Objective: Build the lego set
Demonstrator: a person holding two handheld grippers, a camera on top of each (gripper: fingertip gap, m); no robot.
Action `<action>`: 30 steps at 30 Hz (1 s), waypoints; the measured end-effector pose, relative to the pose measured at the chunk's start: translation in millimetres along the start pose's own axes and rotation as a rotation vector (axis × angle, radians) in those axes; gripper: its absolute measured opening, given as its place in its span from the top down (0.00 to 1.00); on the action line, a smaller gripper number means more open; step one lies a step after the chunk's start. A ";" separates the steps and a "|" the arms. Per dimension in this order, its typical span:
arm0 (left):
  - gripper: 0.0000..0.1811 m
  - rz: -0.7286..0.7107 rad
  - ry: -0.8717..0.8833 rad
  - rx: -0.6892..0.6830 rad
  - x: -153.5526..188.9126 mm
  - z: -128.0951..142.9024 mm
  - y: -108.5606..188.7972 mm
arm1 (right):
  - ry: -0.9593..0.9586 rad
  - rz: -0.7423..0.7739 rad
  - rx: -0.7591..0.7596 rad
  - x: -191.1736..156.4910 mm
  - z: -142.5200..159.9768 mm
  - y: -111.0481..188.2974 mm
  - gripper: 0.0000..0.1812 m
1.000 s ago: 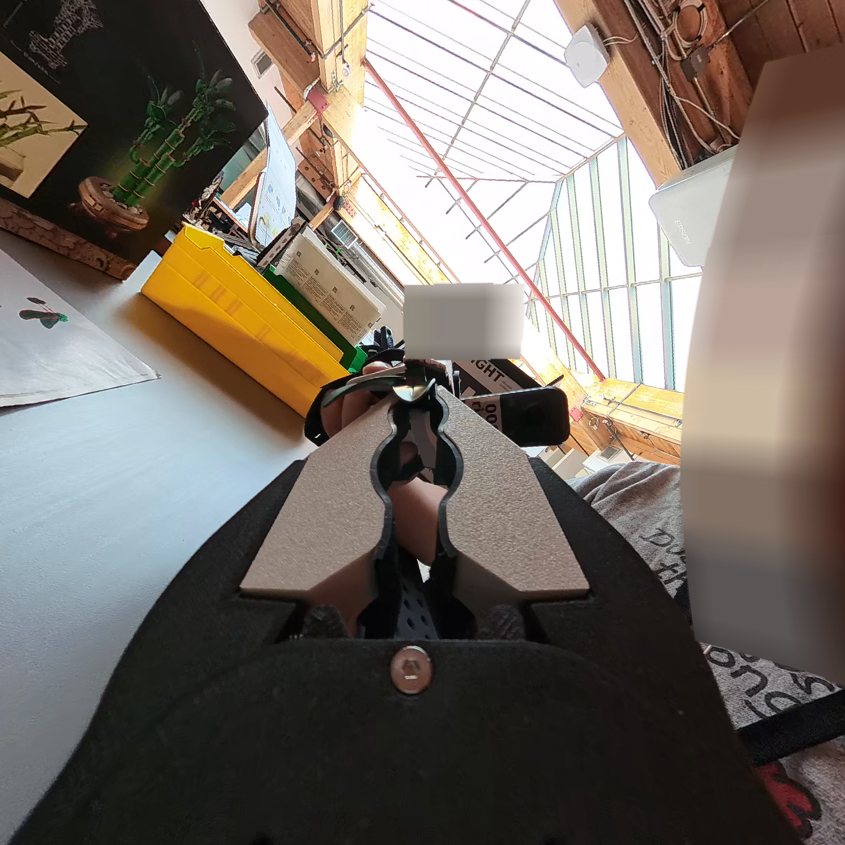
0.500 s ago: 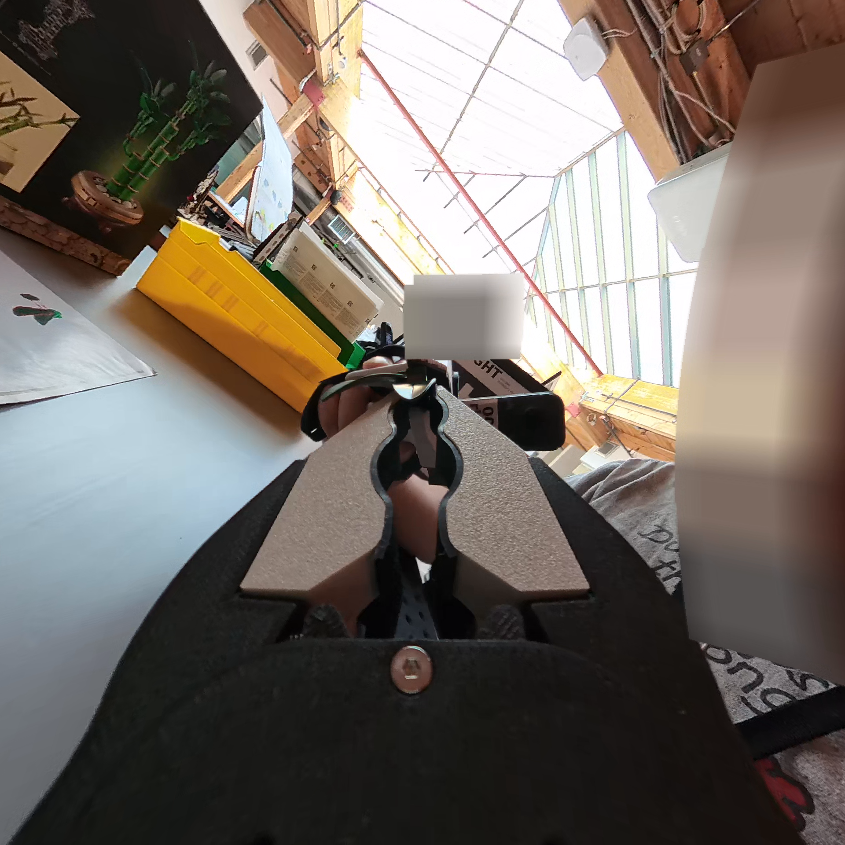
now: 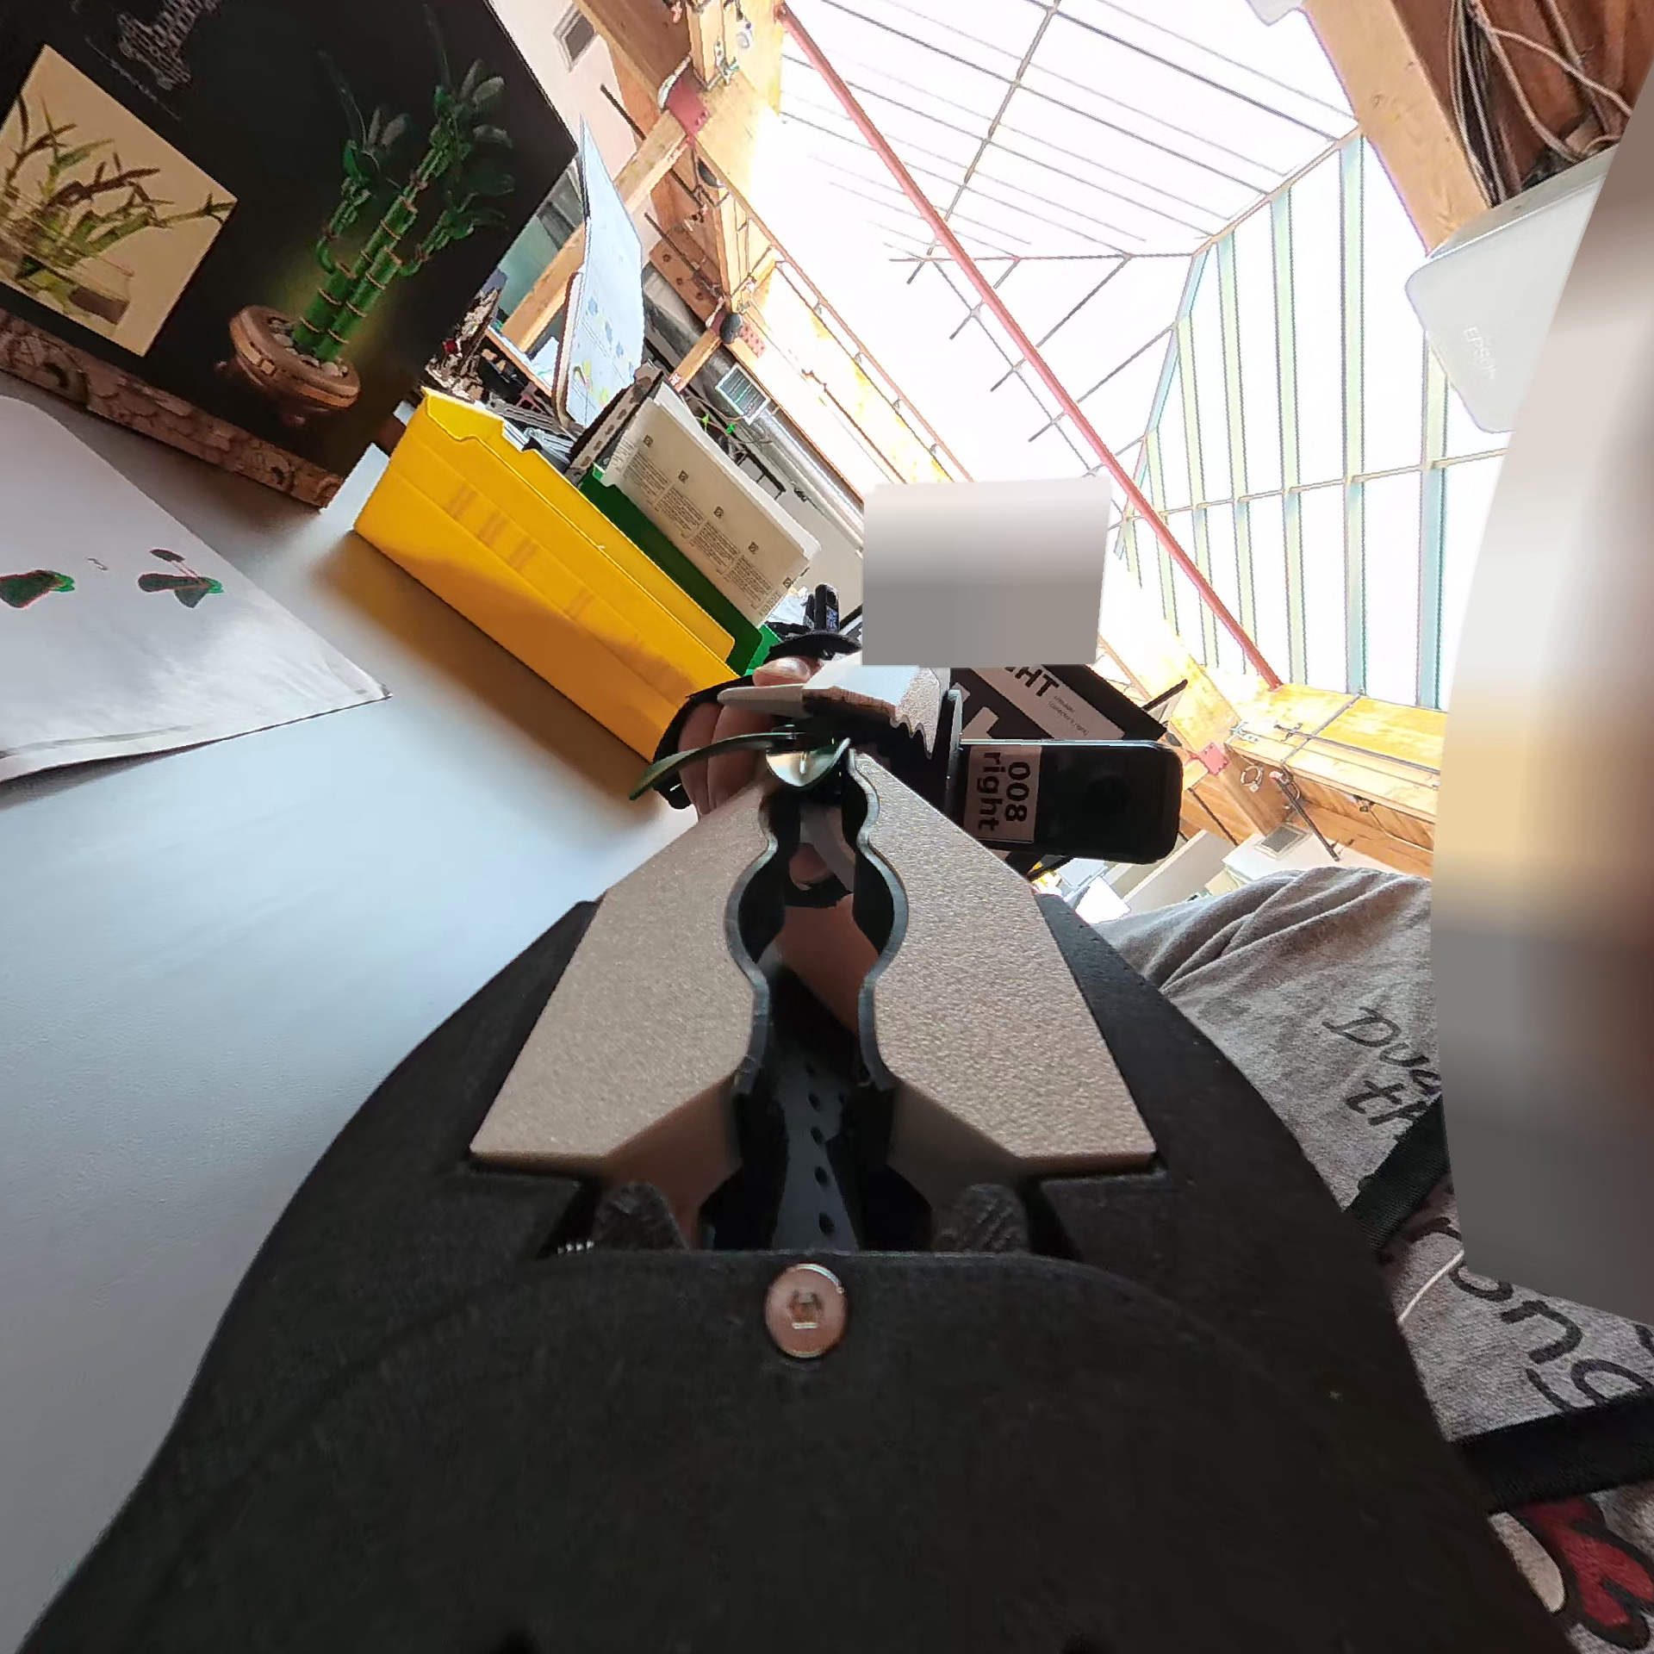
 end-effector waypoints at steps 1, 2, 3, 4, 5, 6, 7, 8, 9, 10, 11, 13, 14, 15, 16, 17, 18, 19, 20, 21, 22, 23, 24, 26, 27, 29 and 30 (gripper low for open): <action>0.97 -0.005 -0.004 -0.002 -0.1 0.0 0.0 | 0.001 0.001 0.001 -0.3 0.7 0.0 0.92; 0.97 -0.008 -0.006 -0.004 -0.1 0.0 0.0 | -0.005 0.001 0.006 -0.5 1.0 0.2 0.92; 0.97 -0.007 -0.006 -0.005 -0.1 0.0 0.0 | -0.016 0.000 0.012 -0.3 1.3 0.3 0.92; 0.97 -0.005 -0.006 -0.004 0.0 0.0 0.0 | -0.030 -0.003 0.017 0.0 1.7 0.3 0.92; 0.97 -0.005 -0.008 -0.003 0.1 -0.2 0.1 | -0.044 -0.007 0.021 0.4 2.2 0.2 0.92; 0.97 -0.005 -0.010 -0.003 0.3 -0.3 0.1 | -0.059 -0.007 0.028 0.7 2.3 0.3 0.92; 0.97 -0.001 -0.012 -0.002 0.7 -0.5 0.0 | -0.069 -0.006 0.034 1.0 2.1 0.4 0.92; 0.97 0.003 -0.013 -0.001 1.2 -0.6 0.0 | -0.075 -0.005 0.035 1.2 1.9 0.5 0.92; 0.97 0.006 -0.015 0.000 1.4 -0.9 0.1 | -0.081 0.001 0.036 1.7 1.8 0.5 0.91; 0.97 0.008 -0.017 0.000 1.7 -1.0 0.1 | -0.086 0.005 0.040 2.1 1.6 0.7 0.90; 0.97 0.009 -0.019 0.001 2.0 -1.1 0.2 | -0.091 0.000 0.041 2.2 1.6 0.8 0.90; 0.97 0.009 -0.025 -0.001 2.4 -1.1 0.0 | -0.109 -0.015 0.043 2.3 1.9 1.0 0.91; 0.97 0.010 -0.029 -0.002 2.9 -1.1 -0.2 | -0.118 -0.021 0.048 2.3 1.9 1.3 0.92; 0.97 0.012 -0.034 -0.002 3.3 -1.2 -0.3 | -0.122 -0.022 0.052 2.4 2.0 1.4 0.92; 0.97 0.011 -0.039 -0.003 3.7 -1.3 -0.3 | -0.123 -0.023 0.053 2.5 2.1 1.4 0.92; 0.97 0.009 -0.045 -0.002 4.0 -1.4 -0.4 | -0.123 -0.022 0.054 2.5 2.0 1.5 0.92; 0.97 0.008 -0.049 -0.002 4.3 -1.5 -0.3 | -0.117 -0.019 0.054 2.3 1.8 1.6 0.92; 0.97 0.008 -0.050 -0.002 4.3 -1.6 -0.3 | -0.108 -0.015 0.053 2.1 1.7 1.4 0.92; 0.97 0.008 -0.049 -0.001 4.2 -1.7 -0.1 | -0.098 -0.011 0.052 1.8 1.8 1.2 0.92; 0.97 0.010 -0.047 0.000 4.1 -1.7 0.1 | -0.090 -0.008 0.055 1.4 1.8 1.1 0.92; 0.97 0.013 -0.047 -0.001 4.2 -1.9 0.2 | -0.085 -0.007 0.058 1.2 1.8 1.3 0.92; 0.97 0.014 -0.048 -0.004 4.4 -1.9 0.0 | -0.087 -0.011 0.056 1.4 1.8 1.7 0.92; 0.97 0.013 -0.052 -0.007 4.5 -1.8 -0.4 | -0.095 -0.017 0.056 1.8 2.0 2.2 0.92; 0.97 0.010 -0.060 -0.015 4.8 -1.5 -1.0 | -0.101 -0.029 0.052 2.1 2.3 3.2 0.92; 0.97 0.007 -0.064 -0.020 4.9 -1.4 -1.3 | -0.103 -0.034 0.048 2.1 2.3 3.4 0.92; 0.97 0.006 -0.069 -0.027 5.1 -1.2 -1.5 | -0.105 -0.043 0.046 2.3 2.4 3.9 0.92; 0.97 0.005 -0.069 -0.029 5.0 -1.2 -1.7 | -0.103 -0.040 0.045 2.1 2.6 4.0 0.92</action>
Point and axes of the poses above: each gripper's, where its closed fingertips meet, y back along the fingers, z out of its underside, x = y × z across the jaws, the point moved 9 cm from there along y, back along the fingers
